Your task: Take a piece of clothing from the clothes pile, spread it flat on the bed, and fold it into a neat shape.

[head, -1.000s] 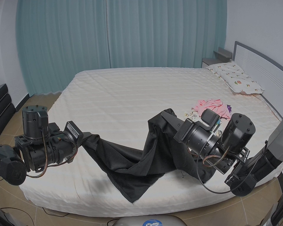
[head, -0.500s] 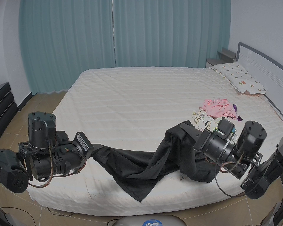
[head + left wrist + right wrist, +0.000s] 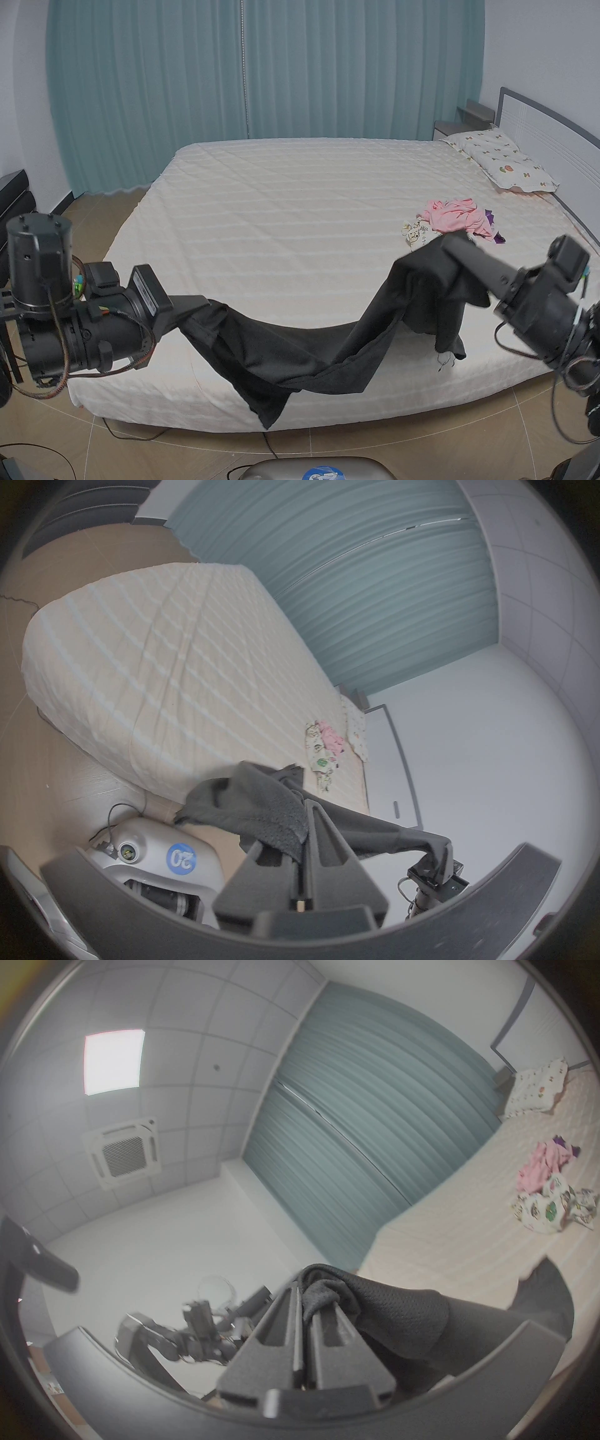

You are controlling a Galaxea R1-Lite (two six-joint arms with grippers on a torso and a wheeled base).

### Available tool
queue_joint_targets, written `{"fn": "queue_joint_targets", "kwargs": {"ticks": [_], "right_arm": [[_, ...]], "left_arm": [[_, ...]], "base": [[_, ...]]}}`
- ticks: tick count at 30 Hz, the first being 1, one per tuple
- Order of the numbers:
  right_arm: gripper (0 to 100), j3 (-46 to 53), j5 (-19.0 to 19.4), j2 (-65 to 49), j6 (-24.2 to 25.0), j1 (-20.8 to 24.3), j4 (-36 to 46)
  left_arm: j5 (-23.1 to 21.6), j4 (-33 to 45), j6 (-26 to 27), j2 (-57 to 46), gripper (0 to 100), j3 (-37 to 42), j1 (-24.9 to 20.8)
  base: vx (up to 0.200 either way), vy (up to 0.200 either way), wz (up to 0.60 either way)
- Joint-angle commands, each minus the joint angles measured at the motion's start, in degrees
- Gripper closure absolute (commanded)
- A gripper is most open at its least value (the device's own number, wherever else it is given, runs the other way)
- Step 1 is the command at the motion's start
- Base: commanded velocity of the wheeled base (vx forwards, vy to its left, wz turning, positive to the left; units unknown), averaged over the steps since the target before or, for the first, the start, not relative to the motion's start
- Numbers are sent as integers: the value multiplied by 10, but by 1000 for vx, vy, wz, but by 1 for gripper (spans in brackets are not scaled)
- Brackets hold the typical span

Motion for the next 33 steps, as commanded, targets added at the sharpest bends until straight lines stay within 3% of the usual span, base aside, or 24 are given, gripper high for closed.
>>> {"fn": "queue_joint_targets", "kwargs": {"ticks": [1,2,6,7,10,14,20,28,33], "right_arm": [[100,-180,40,-77,26,-101,111],[100,-204,53,-72,45,-124,135],[100,-204,53,-72,45,-124,135],[100,-359,113,27,129,-250,242],[100,-426,110,121,115,-297,243],[100,-488,107,205,69,-321,246],[100,-510,91,287,0,-309,230],[100,-510,83,344,-10,-275,173],[100,-511,80,362,-20,-273,172]], "left_arm": [[1,19,-1,-26,100,-74,40],[0,19,-1,-18,100,-81,45],[0,19,-1,-18,100,-81,45],[-2,19,-16,55,100,-121,72],[-5,18,-40,91,100,-137,76],[-11,16,-57,128,100,-154,80],[-35,12,-59,155,100,-165,93],[-41,12,-59,211,100,-212,146],[-67,11,-59,259,100,-224,150]], "base": [[0,0,0],[0,0,0],[0,0,0],[0,0,0],[0,0,0],[50,0,0],[200,0,0],[200,0,0],[200,0,0]]}}
